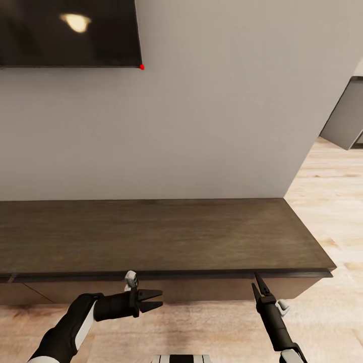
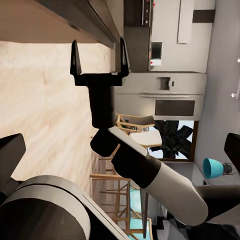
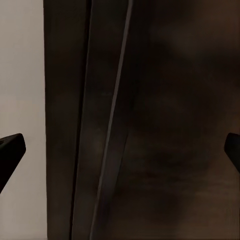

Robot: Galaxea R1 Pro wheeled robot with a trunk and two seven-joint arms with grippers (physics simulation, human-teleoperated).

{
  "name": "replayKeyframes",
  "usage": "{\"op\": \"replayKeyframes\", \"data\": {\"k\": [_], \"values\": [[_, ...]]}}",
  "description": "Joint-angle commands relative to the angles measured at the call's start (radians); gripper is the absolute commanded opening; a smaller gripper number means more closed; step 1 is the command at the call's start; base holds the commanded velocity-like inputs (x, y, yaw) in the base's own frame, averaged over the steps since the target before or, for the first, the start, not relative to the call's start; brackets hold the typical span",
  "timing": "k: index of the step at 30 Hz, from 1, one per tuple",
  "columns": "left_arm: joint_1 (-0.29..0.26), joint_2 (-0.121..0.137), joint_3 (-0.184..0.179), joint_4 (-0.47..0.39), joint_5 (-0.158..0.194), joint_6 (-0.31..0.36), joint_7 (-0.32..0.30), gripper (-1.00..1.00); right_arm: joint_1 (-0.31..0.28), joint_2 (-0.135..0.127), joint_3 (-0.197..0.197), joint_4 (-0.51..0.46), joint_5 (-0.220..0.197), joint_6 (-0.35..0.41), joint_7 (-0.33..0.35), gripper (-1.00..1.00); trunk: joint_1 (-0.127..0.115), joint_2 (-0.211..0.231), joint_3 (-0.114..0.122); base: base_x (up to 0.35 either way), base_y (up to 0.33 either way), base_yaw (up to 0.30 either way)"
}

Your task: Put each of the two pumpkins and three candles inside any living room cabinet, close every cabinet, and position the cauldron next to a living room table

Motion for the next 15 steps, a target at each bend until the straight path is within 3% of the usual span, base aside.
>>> {"op": "replayKeyframes", "data": {"k": [1,15], "values": [[0.000,0.000,0.000,0.000,0.002,0.011,-0.002,1.00,0.000,0.000,0.001,0.001,-0.008,0.006,0.004,1.00,0.000,0.000,-0.001,0.050,0.000,0.000],[0.000,0.000,0.000,0.000,0.002,0.011,-0.002,1.00,0.000,0.000,0.001,0.002,-0.010,0.006,-0.003,1.00,0.000,0.000,-0.001,0.024,0.000,0.000]]}}
